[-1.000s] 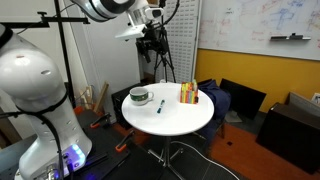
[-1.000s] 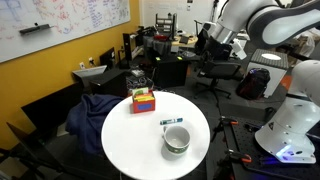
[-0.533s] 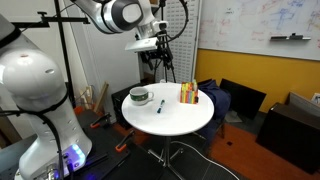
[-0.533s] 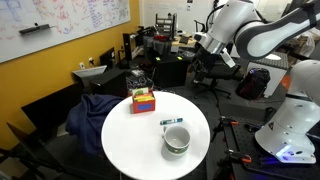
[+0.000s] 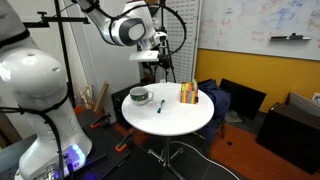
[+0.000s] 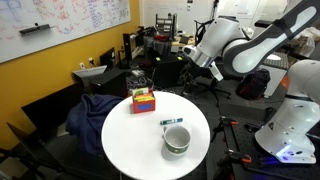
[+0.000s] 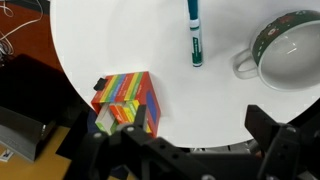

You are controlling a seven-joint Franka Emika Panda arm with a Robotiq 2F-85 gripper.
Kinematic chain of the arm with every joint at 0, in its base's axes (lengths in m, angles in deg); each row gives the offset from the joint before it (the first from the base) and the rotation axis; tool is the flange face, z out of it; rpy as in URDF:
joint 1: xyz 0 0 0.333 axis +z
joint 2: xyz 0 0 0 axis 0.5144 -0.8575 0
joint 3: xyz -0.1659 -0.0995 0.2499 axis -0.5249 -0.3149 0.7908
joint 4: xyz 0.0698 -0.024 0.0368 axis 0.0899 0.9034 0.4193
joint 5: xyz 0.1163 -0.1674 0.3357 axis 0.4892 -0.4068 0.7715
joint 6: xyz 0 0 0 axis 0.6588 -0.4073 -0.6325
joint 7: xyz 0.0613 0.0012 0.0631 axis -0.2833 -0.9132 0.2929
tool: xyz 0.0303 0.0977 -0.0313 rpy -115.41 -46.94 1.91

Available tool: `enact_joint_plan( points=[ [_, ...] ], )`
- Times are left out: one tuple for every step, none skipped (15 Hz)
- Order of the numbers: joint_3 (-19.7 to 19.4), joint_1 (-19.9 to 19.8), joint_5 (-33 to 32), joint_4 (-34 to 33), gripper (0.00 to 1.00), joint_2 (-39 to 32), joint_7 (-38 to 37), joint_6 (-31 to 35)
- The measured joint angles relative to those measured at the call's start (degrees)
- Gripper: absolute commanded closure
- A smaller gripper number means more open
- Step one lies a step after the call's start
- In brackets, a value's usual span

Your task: Put the green marker inside the white and green mug

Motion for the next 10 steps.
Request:
enact_joint_plan(
  points=[
    [0.0, 0.2, 0.4, -0.3, 0.00, -1.4, 0.0, 0.8],
    [0.0, 0.2, 0.6, -0.6, 0.00, -2.8, 0.0, 1.2],
    [0.0, 0.2, 0.7, -1.1, 0.00, -4.0, 0.0, 1.5],
    [0.0, 0.2, 0.8, -1.5, 0.00, -5.3, 0.0, 1.7],
    [0.0, 0.2, 0.9, -2.0, 0.00, -6.5, 0.1, 1.9],
    [0.0, 0.2, 1.0, -2.7, 0.00, -7.8, 0.1, 2.1],
    [-0.1, 0.2, 1.3, -3.3, 0.00, -9.0, 0.5, 2.3],
    [-0.1, 0.3, 2.2, -4.0, 0.00, -10.3, 1.4, 2.5],
    [-0.2, 0.3, 3.1, -4.8, 0.00, -11.5, 2.3, 2.5],
    [-0.2, 0.4, 4.4, -5.6, 0.00, -12.8, 3.2, 2.5]
  ],
)
